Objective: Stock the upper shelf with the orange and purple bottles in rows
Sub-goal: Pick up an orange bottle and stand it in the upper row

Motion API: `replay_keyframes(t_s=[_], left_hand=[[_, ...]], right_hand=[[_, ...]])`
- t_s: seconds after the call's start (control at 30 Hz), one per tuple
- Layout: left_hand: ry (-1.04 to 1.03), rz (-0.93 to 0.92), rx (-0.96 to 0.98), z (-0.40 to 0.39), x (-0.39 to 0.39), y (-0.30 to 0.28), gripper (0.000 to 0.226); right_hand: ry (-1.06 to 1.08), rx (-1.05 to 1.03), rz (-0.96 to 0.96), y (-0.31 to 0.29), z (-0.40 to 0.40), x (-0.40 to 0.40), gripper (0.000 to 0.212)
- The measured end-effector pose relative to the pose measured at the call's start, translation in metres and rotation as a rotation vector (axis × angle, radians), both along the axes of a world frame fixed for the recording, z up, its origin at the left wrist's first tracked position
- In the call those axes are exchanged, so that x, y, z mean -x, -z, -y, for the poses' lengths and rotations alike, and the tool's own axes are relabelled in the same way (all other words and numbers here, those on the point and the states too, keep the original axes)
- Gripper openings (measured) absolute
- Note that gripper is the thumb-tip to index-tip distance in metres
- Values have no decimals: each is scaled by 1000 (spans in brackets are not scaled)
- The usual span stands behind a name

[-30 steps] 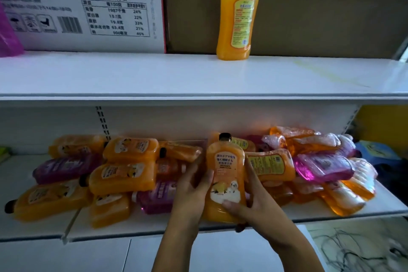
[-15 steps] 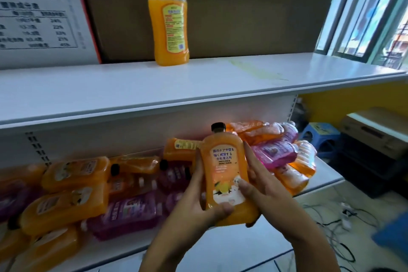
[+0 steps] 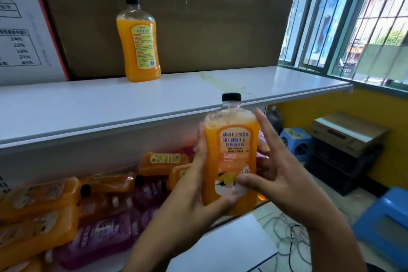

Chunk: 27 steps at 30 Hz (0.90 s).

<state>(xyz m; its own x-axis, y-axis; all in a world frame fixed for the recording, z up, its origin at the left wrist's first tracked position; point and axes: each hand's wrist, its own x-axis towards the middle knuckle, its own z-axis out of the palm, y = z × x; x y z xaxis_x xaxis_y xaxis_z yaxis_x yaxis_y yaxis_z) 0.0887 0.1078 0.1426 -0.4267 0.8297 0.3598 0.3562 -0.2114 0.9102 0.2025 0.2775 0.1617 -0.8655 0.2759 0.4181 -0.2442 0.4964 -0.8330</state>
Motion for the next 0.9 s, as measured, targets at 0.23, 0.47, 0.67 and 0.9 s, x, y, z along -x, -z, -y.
replay_keyframes(t_s=[0.23, 0.47, 0.67, 0.9], left_hand=[[-24, -289, -31, -8, 21, -58, 108], [-78, -400, -56, -3, 36, -99, 106], [-170, -465, -96, -3, 36, -111, 104], [-369, -533, 2, -14, 64, -114, 111]], right_hand=[[16, -156, -157, -56, -4, 17, 108], [37, -347, -260, -96, -4, 46, 105], [49, -444, -300, -118, -11, 52, 108], [129, -573, -334, -131, -11, 93, 106]])
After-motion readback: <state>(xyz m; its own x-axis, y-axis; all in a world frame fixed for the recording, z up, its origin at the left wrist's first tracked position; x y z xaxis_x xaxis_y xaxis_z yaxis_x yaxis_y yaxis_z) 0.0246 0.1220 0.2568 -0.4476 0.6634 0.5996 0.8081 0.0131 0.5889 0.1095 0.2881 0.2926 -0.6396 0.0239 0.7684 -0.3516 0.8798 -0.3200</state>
